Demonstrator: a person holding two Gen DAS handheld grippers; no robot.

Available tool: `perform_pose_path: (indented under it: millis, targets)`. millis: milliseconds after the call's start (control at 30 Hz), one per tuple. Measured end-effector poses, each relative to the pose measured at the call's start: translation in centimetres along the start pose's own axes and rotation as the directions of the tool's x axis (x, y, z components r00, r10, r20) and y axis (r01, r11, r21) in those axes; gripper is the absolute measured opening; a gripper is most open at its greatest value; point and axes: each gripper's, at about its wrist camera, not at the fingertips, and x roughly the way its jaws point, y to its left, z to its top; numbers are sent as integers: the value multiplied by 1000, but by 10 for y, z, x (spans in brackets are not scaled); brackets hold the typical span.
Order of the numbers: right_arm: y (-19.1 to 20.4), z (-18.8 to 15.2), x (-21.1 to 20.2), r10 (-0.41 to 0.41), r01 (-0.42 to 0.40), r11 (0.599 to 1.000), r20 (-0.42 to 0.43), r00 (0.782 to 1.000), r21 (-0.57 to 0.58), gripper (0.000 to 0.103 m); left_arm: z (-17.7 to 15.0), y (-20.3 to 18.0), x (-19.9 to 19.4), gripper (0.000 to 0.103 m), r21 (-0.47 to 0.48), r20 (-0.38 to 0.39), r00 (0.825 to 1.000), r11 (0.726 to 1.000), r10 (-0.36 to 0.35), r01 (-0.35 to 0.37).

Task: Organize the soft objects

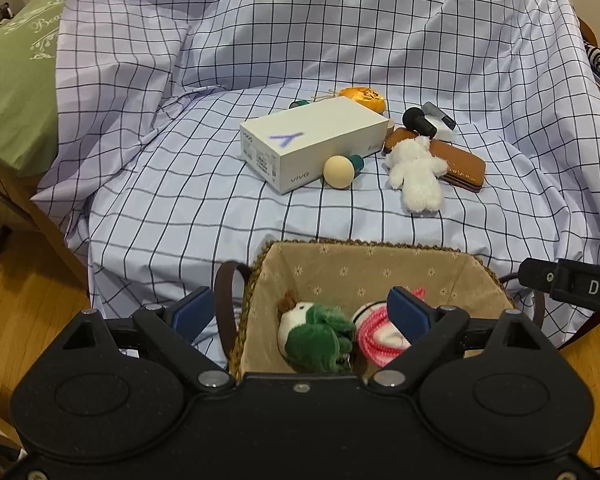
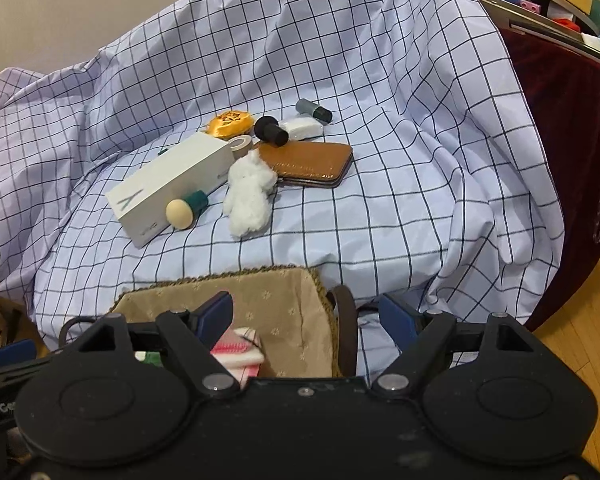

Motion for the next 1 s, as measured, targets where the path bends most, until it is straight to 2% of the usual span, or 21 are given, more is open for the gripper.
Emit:
perform_pose_path:
  millis: [267,667,1000]
  targets:
    - [4,36,30,-23,23,1000,-10,1000,-1,80,32,-3,21,90,27,-5,1000,1000,-7,7]
    - [9,98,78,-46,46,999,24,999,6,81,75,-6,65,90,52,-18,1000,999,-11,12]
    - [-1,156,134,-44,42,995,16,999,89,81,98,-11,93,90,53,-37,999,998,-21,23]
